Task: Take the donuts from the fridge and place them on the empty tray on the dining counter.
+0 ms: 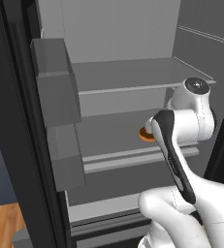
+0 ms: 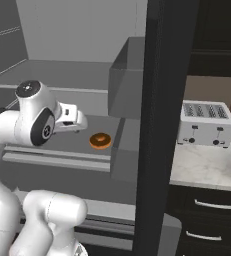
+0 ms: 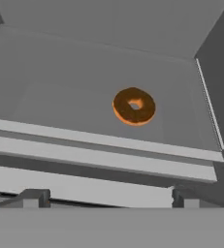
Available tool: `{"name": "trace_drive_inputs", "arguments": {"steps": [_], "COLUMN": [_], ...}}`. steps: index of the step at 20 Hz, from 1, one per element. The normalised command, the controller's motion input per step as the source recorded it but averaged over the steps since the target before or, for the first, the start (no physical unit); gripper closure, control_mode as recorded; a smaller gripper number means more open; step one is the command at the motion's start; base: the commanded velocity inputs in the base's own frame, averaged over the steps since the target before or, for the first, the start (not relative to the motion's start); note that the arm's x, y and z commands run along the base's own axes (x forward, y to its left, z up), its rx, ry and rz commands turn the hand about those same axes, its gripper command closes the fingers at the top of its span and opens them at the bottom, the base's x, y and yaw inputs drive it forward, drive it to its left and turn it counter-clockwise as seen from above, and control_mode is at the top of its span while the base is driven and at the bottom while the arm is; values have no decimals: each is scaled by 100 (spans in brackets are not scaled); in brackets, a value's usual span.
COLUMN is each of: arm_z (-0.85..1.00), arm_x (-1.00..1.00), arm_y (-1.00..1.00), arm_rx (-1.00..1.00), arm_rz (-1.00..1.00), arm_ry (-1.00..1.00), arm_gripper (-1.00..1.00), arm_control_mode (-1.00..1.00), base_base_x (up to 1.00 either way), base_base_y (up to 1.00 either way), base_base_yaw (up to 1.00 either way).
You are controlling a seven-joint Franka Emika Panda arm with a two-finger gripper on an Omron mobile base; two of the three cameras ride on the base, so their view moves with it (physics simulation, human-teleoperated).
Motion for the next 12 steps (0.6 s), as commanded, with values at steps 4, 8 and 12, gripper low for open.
{"name": "trace_drive_inputs", "arguments": {"steps": [4, 8, 12], "arm_z": [-47, -60, -51], "arm_x": [40, 36, 36], "arm_y": [4, 0, 0], "arm_rx": [0, 0, 0], "arm_rz": [0, 0, 0], "arm_ry": [8, -2, -3], "arm_gripper": [-100, -100, -100], "arm_control_mode": [-100, -100, -100], "base_base_x": [0, 0, 0], "base_base_y": [0, 0, 0], "base_base_yaw": [0, 0, 0]}}
